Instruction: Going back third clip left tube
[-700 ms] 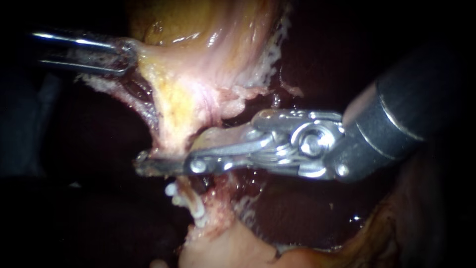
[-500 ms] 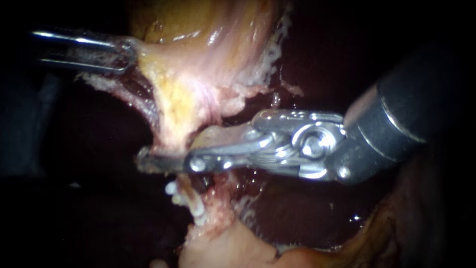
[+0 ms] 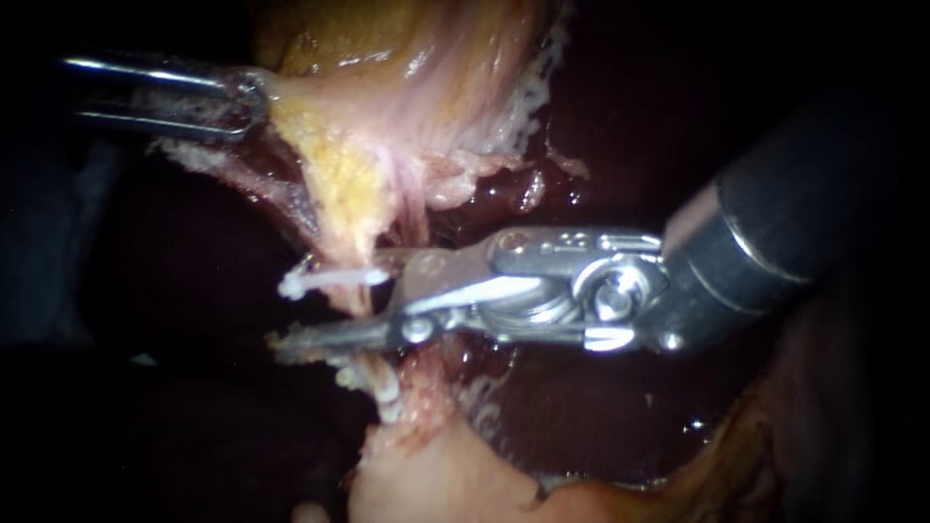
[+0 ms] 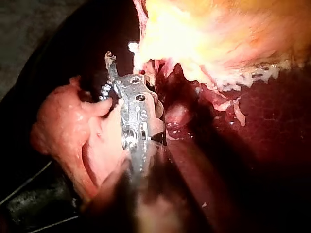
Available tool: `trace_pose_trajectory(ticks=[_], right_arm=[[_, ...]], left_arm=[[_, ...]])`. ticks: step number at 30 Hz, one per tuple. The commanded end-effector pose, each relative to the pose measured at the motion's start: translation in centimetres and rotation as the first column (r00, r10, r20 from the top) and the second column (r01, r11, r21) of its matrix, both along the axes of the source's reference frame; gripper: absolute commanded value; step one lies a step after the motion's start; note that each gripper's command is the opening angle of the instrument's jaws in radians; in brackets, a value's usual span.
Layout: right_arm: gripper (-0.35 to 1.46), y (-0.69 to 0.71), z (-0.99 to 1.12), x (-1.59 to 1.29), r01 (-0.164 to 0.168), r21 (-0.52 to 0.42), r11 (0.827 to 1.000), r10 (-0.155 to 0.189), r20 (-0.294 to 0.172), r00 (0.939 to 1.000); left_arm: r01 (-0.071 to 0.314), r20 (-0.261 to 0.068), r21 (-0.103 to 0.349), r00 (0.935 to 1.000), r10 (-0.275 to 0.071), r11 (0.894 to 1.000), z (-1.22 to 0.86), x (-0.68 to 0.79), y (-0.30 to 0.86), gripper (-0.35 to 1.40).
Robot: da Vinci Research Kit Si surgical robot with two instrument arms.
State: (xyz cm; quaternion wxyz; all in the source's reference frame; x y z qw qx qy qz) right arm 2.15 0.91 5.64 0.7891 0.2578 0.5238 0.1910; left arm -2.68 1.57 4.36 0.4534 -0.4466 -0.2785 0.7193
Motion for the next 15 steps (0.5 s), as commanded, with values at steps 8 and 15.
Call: trace_pose_trajectory(ticks=[8,15], right_arm=[[0.50,0.07,-0.15,-0.73,0.028,-0.154,0.988,-0.029,-0.003,0.9996],[0.50,0.13,-0.33,-1.39,0.061,-0.215,0.975,-0.065,-0.016,0.9977]], left_arm=[[-0.003,0.003,-0.001,1.0000,0.003,1.000,0.02,0.02,0.00,-0.35],[-0.003,0.003,-0.001,1.0000,0.003,1.000,0.03,0.03,0.01,-0.35]])
